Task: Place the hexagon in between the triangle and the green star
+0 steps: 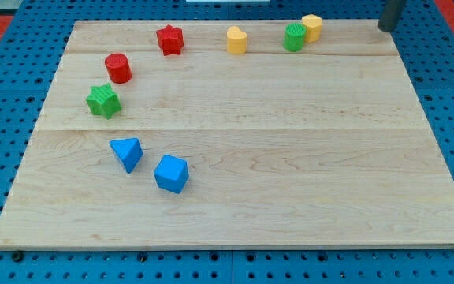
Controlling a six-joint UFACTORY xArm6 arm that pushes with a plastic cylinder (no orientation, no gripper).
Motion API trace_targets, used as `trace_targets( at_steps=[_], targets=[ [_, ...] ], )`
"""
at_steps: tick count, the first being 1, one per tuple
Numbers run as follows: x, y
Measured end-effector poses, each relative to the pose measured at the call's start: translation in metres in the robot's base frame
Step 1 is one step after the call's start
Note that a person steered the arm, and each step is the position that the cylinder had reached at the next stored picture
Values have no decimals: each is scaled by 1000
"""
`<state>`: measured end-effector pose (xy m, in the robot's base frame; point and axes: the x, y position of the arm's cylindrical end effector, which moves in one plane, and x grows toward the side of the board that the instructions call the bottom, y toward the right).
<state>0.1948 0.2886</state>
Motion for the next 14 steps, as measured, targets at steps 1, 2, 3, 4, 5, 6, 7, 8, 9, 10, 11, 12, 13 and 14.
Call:
trace_targets(
  at_steps=[1, 2, 3, 4, 5, 6, 7, 8, 9, 10, 11, 12, 13, 14],
  targets=[
    [-2, -33],
    [0, -113],
    [0, -138],
    [22, -138],
    [32, -124],
    [-4, -120],
    [-3, -202],
    [10, -182],
    [22, -131],
    [53, -128],
    [69, -126],
    [73, -139],
    [63, -115],
    [58, -113]
  ],
)
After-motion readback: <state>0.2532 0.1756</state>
